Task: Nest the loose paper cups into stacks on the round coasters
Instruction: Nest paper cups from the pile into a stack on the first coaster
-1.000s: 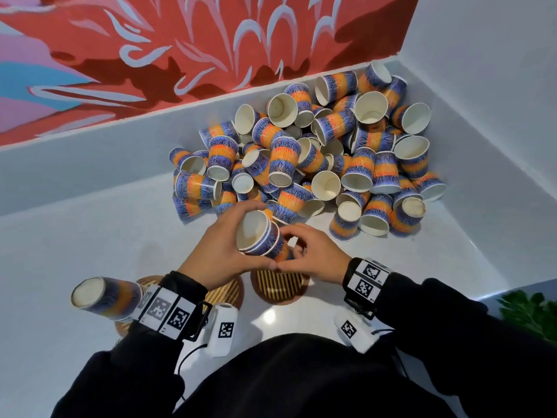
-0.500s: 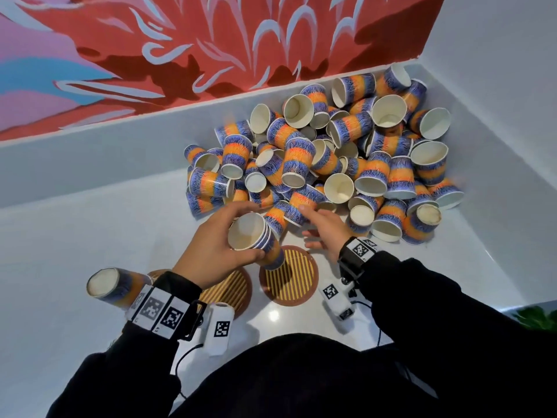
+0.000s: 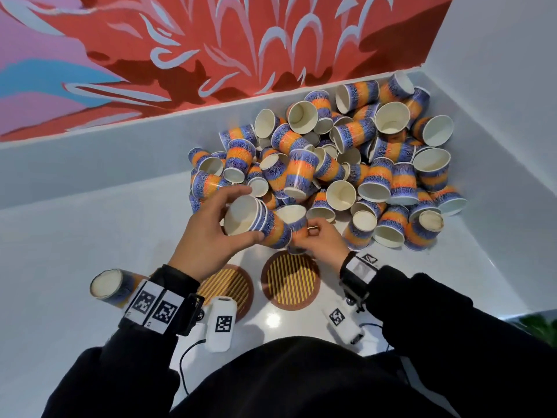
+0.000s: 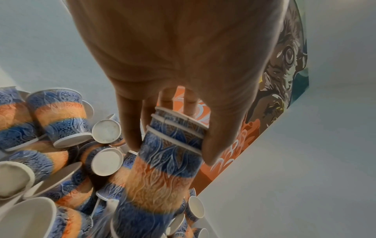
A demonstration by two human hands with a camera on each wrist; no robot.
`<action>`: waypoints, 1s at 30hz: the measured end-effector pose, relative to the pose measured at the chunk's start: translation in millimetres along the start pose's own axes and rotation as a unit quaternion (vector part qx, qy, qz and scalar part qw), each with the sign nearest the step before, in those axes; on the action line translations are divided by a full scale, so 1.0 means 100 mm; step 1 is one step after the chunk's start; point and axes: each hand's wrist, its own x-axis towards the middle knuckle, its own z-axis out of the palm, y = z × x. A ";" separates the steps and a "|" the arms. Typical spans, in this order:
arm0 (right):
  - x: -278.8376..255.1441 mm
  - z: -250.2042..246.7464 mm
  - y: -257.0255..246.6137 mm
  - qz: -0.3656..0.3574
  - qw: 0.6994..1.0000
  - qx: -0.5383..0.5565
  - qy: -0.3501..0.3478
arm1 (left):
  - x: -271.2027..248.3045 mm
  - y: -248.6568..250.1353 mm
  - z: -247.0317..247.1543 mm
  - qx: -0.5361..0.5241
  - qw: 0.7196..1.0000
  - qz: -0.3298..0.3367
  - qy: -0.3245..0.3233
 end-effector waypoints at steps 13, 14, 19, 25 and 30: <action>-0.36 -0.15 0.09 -0.150 0.983 -0.099 -0.032 | 0.01 0.02 0.04 0.049 0.998 0.026 -0.026; -0.37 -0.14 0.09 -0.166 0.980 -0.108 -0.028 | 0.00 0.00 0.03 0.056 0.997 0.029 -0.034; -0.43 -0.03 0.08 -0.243 0.957 -0.153 -0.051 | -0.06 -0.08 0.03 0.090 0.990 0.013 -0.109; -0.43 0.08 0.03 -0.248 0.956 -0.110 -0.111 | -0.16 -0.23 -0.02 0.111 0.986 0.001 -0.121; -0.39 0.19 0.03 -0.217 0.961 -0.076 -0.156 | -0.30 -0.39 -0.10 0.100 0.989 -0.036 -0.107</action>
